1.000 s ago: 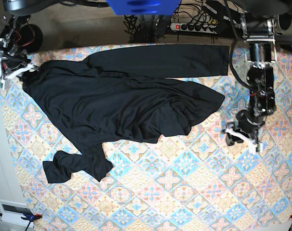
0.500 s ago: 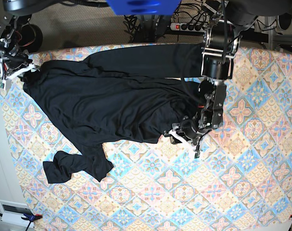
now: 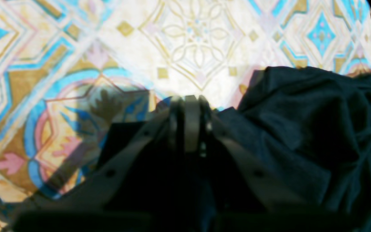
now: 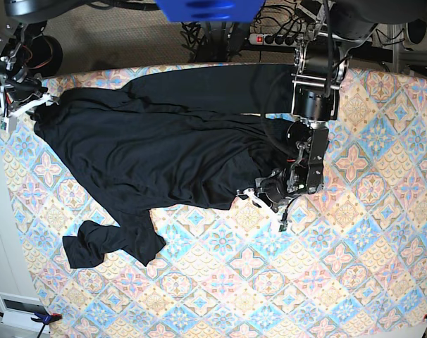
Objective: Layout the t-shirt on the table in an organized manner, then fold the t-shirt properly
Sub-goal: 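Grasp the shirt side edge with the left gripper, then pull the grasped edge outward with the left gripper, spreading the body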
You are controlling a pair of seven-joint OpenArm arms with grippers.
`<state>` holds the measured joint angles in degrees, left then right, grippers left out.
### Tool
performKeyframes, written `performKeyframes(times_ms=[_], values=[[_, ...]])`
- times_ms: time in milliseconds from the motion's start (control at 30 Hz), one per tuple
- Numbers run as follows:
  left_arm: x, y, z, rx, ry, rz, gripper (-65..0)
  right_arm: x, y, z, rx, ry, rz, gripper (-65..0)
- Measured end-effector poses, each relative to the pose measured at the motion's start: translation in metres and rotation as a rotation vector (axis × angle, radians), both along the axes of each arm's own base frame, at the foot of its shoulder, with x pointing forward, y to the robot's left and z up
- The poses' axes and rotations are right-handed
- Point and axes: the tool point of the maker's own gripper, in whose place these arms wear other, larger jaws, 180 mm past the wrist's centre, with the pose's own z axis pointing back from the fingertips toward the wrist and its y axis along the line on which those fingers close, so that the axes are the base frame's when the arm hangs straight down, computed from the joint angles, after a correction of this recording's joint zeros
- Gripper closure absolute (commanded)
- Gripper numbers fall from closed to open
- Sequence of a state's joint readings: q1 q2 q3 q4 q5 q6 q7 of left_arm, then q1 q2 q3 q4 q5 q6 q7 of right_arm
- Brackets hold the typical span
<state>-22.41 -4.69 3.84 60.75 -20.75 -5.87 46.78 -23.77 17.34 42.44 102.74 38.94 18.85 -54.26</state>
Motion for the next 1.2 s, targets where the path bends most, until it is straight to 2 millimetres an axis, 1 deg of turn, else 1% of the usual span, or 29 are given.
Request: performKeyframes(times_ms=[67, 133, 200, 300, 400, 433, 500, 533, 567, 600, 633, 667, 733, 767, 800, 833, 867, 900, 1000, 1067, 1133, 1200], values=[[0.001, 0.007, 0.001, 0.008, 0.001, 0.003, 0.0, -0.001, 0.000, -0.001, 0.000, 0.003, -0.001, 0.0], [0.008, 0.016, 0.006, 0.028, -0.013, 0.019, 0.0, -0.001, -0.001, -0.001, 0.000, 0.003, -0.007, 0.0], [0.025, 0.031, 0.022, 0.034, -0.077, 0.042, 0.0, 0.000, -0.001, 0.000, 0.002, 0.001, -0.007, 0.0], [0.053, 0.059, 0.053, 0.075, -0.205, 0.092, 0.0, 0.000, -0.001, 0.000, -0.002, 0.003, -0.007, 0.0], [0.073, 0.095, 0.083, 0.076, -0.283, 0.172, 0.0, -0.001, -0.001, -0.001, 0.000, 0.005, -0.008, 0.0], [0.076, 0.107, 0.090, 0.074, -0.296, 0.203, 0.0, -0.001, -0.001, -0.001, 0.001, 0.006, -0.007, 0.0], [0.082, 0.129, 0.098, 0.071, -0.301, 0.266, 0.0, 0.000, -0.001, 0.000, 0.001, 0.002, -0.007, 0.0], [0.085, 0.137, 0.099, 0.064, -0.295, 0.286, 0.0, 0.000, -0.001, 0.000, 0.000, 0.003, -0.006, 0.0], [0.086, 0.142, 0.097, 0.064, -0.285, 0.297, 0.0, 0.000, -0.001, 0.000, 0.000, 0.002, -0.007, 0.0], [0.087, 0.143, 0.096, 0.069, -0.275, 0.290, 0.0, -0.001, -0.001, 0.000, 0.000, 0.004, -0.006, 0.0], [0.085, 0.138, 0.091, 0.090, -0.256, 0.262, 0.0, -0.001, -0.001, -0.001, 0.000, 0.004, -0.007, 0.0], [0.079, 0.125, 0.081, 0.115, -0.207, 0.206, -0.1, -0.001, -0.001, -0.001, 0.001, 0.005, -0.007, 0.0], [0.063, 0.091, 0.059, 0.118, -0.104, 0.089, -2.2, 0.000, 0.000, -0.001, 0.002, 0.002, -0.007, 0.0], [0.055, 0.072, 0.054, 0.085, -0.076, 0.048, -4.0, 0.000, -0.001, -0.001, 0.002, 0.002, -0.008, 0.0], [0.047, 0.050, 0.054, 0.032, -0.073, 0.003, -6.3, -0.001, -0.001, -0.001, 0.000, 0.004, -0.008, 0.0], [0.041, 0.035, 0.057, -0.006, -0.080, -0.035, -8.6, 0.000, -0.001, 0.000, 0.000, 0.003, -0.007, 0.0], [0.035, 0.028, 0.060, -0.026, -0.083, -0.062, -11.2, 0.000, -0.001, 0.000, 0.001, 0.002, -0.007, 0.0], [0.029, 0.028, 0.061, -0.021, -0.079, -0.084, -13.6, 0.000, 0.000, -0.001, 0.003, 0.001, -0.007, 0.0], [0.021, 0.042, 0.059, 0.029, -0.072, -0.094, -21.7, -0.001, -0.002, -0.001, -0.001, 0.007, -0.008, 0.0], [0.015, 0.040, 0.054, 0.043, -0.056, -0.131, -25.0, -0.001, -0.001, -0.001, 0.002, 0.006, -0.007, 0.0], [0.009, 0.034, 0.046, 0.069, -0.039, -0.163, -25.8, 0.000, 0.000, -0.001, 0.003, 0.004, -0.007, 0.0], [0.003, 0.022, 0.039, 0.061, -0.020, -0.195, -25.8, -0.001, -0.001, -0.001, 0.000, 0.006, -0.008, 0.0]])
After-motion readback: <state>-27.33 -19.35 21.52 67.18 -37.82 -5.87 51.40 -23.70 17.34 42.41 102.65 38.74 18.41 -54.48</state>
